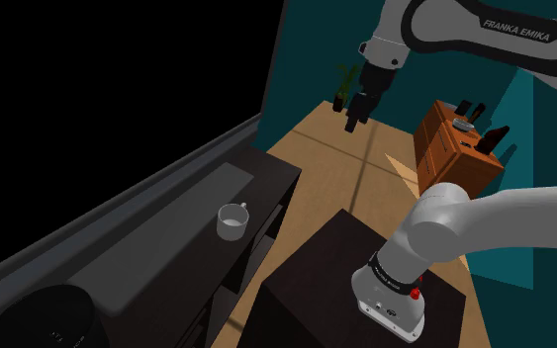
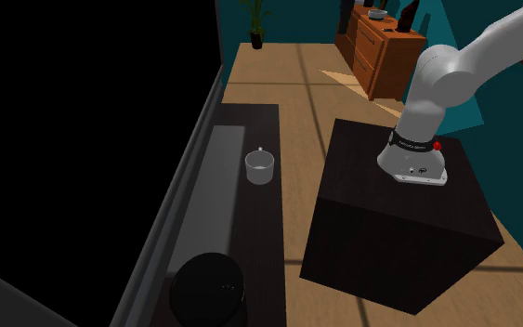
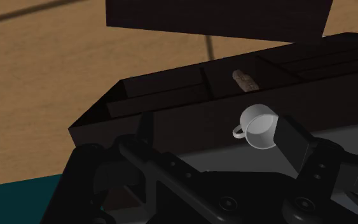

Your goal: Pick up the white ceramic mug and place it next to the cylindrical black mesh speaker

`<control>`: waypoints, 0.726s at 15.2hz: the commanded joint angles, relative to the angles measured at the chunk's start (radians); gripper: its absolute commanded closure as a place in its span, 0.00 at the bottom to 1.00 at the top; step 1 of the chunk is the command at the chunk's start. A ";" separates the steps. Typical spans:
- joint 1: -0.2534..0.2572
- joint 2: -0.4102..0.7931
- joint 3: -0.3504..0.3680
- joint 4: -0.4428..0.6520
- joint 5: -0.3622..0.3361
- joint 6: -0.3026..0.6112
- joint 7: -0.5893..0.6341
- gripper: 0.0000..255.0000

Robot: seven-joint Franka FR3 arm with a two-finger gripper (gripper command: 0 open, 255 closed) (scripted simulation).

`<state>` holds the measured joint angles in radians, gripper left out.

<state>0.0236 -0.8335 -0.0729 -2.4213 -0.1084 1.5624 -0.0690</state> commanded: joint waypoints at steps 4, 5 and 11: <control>0.017 0.033 0.029 -0.062 0.023 0.092 0.038 0.00; 0.023 0.047 0.039 -0.080 0.031 0.124 0.051 0.00; 0.060 0.165 0.098 -0.162 0.073 0.323 0.124 0.00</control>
<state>0.0770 -0.6841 0.0141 -2.5699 -0.0437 1.8536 0.0415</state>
